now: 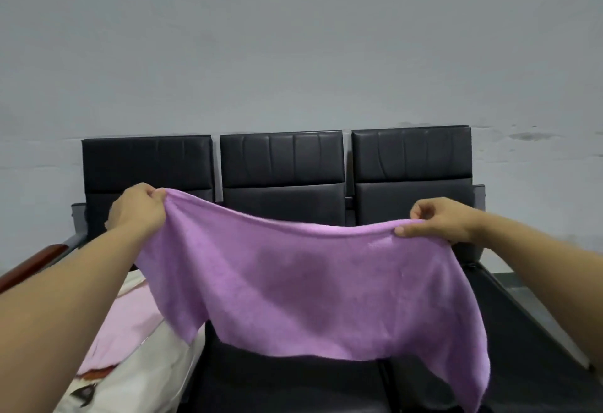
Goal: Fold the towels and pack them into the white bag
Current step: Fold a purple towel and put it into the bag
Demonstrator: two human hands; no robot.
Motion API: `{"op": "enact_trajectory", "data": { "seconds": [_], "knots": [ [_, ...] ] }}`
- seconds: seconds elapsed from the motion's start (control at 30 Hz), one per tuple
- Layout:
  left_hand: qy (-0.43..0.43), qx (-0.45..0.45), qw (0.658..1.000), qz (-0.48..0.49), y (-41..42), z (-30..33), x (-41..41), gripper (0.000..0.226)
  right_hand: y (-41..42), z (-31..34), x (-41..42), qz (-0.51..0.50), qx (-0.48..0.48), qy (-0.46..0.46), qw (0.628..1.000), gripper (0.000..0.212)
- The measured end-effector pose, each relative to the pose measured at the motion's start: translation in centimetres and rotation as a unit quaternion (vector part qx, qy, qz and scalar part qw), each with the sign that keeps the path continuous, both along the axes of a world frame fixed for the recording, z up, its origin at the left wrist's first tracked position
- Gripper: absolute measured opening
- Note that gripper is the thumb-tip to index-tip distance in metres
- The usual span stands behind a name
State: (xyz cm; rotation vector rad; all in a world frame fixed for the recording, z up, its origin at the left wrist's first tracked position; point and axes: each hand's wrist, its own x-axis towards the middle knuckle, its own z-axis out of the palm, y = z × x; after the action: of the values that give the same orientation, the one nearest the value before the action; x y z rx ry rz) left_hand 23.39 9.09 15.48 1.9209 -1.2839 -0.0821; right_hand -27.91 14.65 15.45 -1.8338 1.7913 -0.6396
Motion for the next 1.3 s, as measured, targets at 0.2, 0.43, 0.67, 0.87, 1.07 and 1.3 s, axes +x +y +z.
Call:
{"op": "enact_trajectory", "data": {
  "seconds": [0.2,0.43,0.67,0.87,1.07,1.3],
  "knots": [
    [-0.034,-0.012,0.999,0.025,1.6,1.3,0.9,0.034,1.8,1.5,-1.8,-0.046,-0.050,0.124,0.990,0.066],
    [-0.032,-0.011,0.999,0.025,2.1,1.4,0.7,0.034,2.0,1.5,-0.9,-0.046,-0.085,0.129,0.987,0.074],
    [-0.050,-0.008,0.998,0.048,2.2,1.0,1.4,0.034,1.6,2.1,0.0,-0.097,-0.159,0.139,0.973,0.080],
    [-0.092,0.005,0.992,0.092,3.1,-0.2,1.2,0.036,2.7,1.5,-1.0,-0.091,-0.156,0.376,0.909,0.089],
    [-0.160,0.073,0.982,0.064,2.4,-3.7,-0.2,0.032,2.0,-0.2,-2.7,-0.064,-0.065,0.439,0.894,0.092],
    [-0.088,0.115,0.989,-0.014,1.3,-8.8,-1.5,0.020,1.6,-3.5,-5.1,-0.063,-0.032,0.435,0.898,0.083]
  ]
}}
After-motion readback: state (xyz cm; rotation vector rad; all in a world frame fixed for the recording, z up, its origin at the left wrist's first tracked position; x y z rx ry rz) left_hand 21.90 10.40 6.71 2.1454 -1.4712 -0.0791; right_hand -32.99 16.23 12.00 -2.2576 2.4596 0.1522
